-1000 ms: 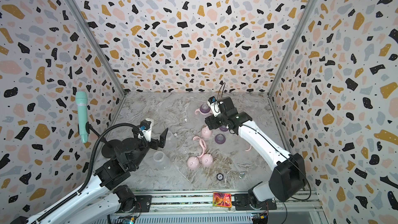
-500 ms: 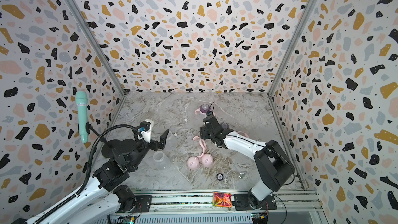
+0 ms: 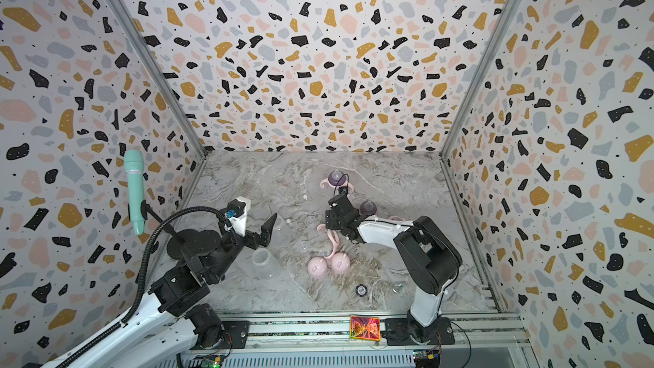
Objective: Assemble the baby bottles
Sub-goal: Pick up the lid from the center of the board.
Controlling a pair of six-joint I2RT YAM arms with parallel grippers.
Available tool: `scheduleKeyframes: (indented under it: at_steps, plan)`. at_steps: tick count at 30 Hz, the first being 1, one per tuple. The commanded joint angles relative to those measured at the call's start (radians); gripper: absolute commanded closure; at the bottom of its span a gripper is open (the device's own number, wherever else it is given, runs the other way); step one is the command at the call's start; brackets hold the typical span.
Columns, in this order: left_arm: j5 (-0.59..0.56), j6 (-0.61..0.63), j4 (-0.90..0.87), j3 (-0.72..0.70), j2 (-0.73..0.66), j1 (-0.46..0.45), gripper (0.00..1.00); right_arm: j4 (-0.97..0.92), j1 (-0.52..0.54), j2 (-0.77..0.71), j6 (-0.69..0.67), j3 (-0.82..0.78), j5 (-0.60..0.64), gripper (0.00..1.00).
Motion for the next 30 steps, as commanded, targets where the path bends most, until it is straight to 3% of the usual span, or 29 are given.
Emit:
scheduleKeyframes:
  at_steps: [1,17,30]
  plan:
    - [0.009,0.005,0.013,0.017,-0.007,0.004,0.00,0.025,-0.001,0.025,0.005,0.038,0.028,0.19]
    - [0.020,0.002,0.008,0.014,-0.017,0.004,0.00,0.051,-0.001,0.072,-0.002,0.037,0.073,0.20]
    - [0.038,0.004,-0.005,0.017,-0.023,0.004,0.00,0.069,0.000,0.081,-0.002,0.025,0.037,0.23]
